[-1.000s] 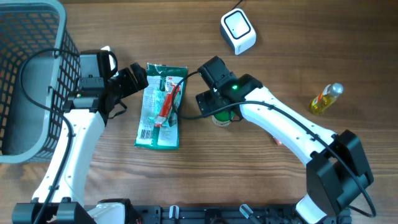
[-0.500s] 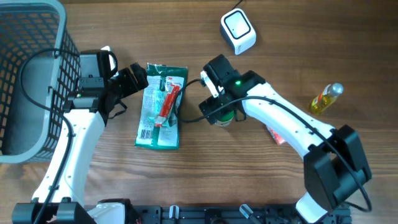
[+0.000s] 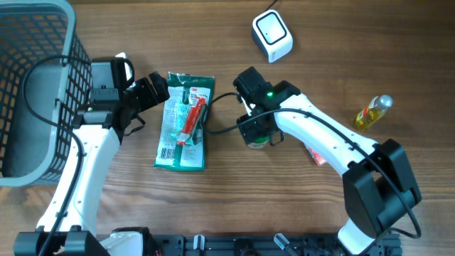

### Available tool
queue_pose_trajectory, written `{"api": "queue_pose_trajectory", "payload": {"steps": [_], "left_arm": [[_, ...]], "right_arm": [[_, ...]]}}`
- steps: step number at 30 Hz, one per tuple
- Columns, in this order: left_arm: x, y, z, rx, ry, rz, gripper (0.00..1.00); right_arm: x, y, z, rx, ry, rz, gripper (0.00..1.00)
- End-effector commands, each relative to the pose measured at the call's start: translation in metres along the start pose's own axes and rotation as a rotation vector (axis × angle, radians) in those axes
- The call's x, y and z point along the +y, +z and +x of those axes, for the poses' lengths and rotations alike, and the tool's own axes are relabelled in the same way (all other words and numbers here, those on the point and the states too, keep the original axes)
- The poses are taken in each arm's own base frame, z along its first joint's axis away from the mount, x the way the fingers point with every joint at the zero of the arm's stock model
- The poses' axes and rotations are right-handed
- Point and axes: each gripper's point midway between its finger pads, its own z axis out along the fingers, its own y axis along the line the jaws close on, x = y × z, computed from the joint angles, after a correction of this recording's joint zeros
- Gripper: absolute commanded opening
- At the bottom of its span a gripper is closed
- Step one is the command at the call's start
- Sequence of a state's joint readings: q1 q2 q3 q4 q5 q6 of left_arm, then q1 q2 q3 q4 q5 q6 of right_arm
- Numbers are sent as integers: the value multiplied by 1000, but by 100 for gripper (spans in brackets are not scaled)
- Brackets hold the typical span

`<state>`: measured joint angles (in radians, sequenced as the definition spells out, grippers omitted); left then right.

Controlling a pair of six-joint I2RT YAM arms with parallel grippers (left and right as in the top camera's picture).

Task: Scan the item barcode
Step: 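Lower the right gripper around the green-lidded jar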

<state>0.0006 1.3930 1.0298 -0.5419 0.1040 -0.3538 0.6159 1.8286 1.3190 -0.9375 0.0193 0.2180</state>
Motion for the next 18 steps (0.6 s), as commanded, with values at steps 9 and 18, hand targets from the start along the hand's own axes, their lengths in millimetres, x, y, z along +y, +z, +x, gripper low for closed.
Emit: {"api": "queue_pose_trajectory", "payload": {"steps": [9, 18], "left_arm": [[-5, -7, -8, -25, 5, 20, 100], [-5, -7, -8, -25, 5, 20, 100]], "right_arm": [[4, 4, 32, 146, 320, -12, 100], [-8, -14, 24, 62, 308, 35, 100]]}}
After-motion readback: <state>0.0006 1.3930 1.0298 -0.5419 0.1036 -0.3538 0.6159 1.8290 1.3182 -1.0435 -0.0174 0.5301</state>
